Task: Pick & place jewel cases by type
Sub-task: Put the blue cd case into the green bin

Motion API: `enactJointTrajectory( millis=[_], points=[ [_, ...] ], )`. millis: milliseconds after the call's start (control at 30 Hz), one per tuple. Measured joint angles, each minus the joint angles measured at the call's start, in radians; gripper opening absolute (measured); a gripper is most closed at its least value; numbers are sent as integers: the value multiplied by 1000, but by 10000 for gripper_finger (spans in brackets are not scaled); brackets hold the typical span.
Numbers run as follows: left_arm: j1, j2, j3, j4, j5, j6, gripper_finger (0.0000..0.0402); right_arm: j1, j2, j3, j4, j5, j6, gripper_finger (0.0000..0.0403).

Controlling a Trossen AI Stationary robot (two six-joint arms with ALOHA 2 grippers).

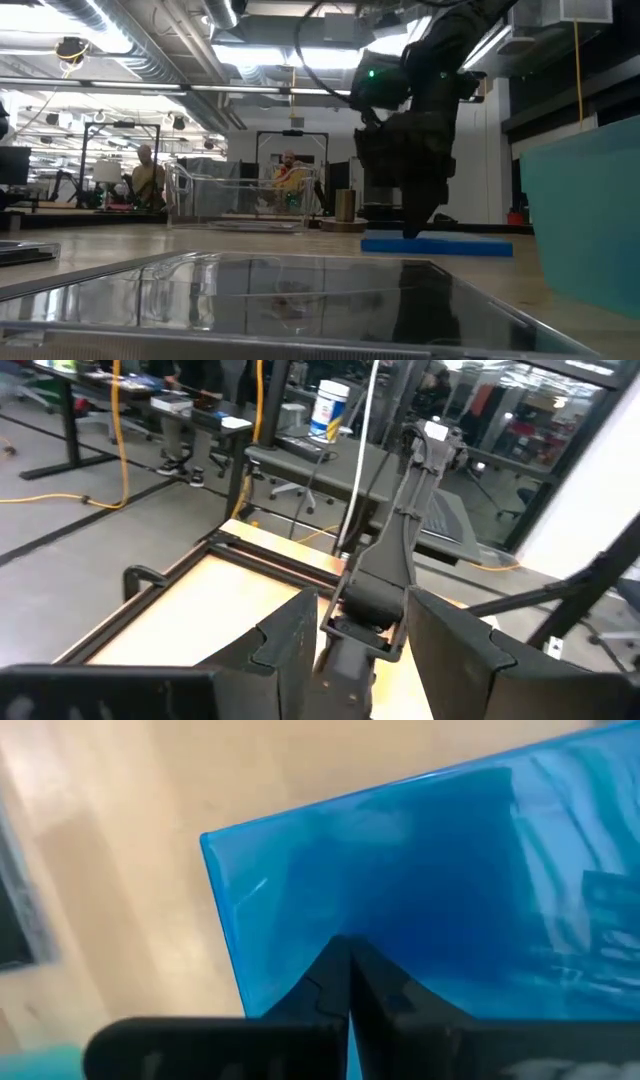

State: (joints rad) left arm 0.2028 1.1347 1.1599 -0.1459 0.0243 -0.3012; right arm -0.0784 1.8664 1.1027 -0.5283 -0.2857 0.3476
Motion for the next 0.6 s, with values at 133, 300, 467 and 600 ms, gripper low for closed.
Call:
enactJointTrajectory(
  millis=[133, 300, 467, 600],
  points=[
    [0, 0, 0, 0, 37, 0, 145, 60, 19, 1, 60, -4, 85, 3],
    [0, 0, 0, -2, 78, 0, 145, 123, 67, 4, 144, -50, 155, 3],
    [0, 0, 0, -7, 117, 0, 145, 140, 58, 34, 146, -19, 187, 3],
    [0, 0, 0, -6, 129, 0, 145, 133, 39, 102, 61, 77, 119, 3]
  ],
)
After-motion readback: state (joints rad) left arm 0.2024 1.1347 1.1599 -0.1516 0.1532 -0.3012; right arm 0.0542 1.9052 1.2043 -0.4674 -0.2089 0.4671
